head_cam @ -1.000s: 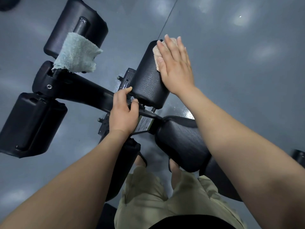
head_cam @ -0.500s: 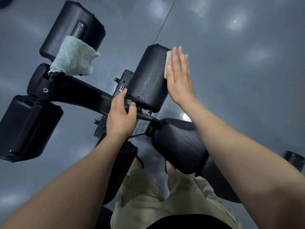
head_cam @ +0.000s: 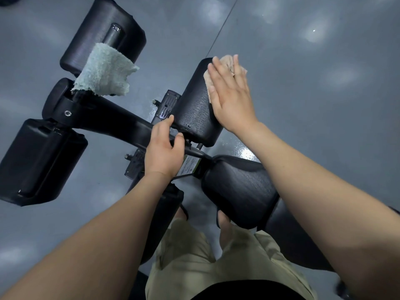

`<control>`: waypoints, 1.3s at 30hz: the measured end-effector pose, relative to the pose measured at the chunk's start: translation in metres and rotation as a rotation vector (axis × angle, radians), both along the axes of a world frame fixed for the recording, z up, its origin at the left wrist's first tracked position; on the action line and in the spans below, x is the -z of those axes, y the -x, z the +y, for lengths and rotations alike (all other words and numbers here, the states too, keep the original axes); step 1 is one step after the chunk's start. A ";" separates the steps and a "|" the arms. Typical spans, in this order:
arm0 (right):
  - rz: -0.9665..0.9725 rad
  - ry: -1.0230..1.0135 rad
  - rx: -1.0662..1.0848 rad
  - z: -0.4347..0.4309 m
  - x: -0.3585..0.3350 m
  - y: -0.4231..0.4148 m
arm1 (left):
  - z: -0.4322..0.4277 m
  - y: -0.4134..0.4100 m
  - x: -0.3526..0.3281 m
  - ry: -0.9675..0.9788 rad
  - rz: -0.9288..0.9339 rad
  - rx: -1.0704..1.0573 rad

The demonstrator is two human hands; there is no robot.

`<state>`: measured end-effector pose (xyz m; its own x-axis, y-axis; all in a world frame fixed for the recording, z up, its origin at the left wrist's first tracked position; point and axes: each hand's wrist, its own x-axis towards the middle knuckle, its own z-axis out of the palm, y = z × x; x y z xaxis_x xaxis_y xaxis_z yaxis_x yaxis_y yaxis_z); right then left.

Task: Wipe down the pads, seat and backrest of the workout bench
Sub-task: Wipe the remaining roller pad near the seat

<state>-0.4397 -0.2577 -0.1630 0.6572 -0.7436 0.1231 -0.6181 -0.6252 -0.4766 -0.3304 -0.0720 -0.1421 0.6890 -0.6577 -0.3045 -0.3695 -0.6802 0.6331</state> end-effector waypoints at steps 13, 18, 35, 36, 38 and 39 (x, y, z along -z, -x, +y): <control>0.088 0.017 -0.168 0.011 -0.007 0.011 | 0.002 0.000 -0.001 0.070 -0.024 0.048; 0.185 -0.012 -0.125 -0.025 -0.016 -0.020 | 0.003 -0.001 -0.001 0.085 -0.029 0.052; 0.057 -0.053 0.028 -0.009 -0.004 -0.009 | 0.004 0.000 -0.002 0.048 -0.008 0.030; 0.049 -0.048 0.026 -0.004 -0.003 -0.009 | 0.004 -0.001 -0.002 0.051 -0.009 0.029; 0.016 -0.018 0.001 0.008 0.000 -0.005 | 0.004 -0.001 -0.001 0.052 -0.011 0.032; -0.003 -0.002 -0.016 0.013 0.002 -0.002 | 0.004 -0.001 -0.001 0.052 -0.009 0.034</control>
<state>-0.4378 -0.2444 -0.1645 0.6685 -0.7334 0.1233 -0.6069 -0.6338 -0.4796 -0.3299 -0.0678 -0.1408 0.6687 -0.6954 -0.2632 -0.3980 -0.6337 0.6633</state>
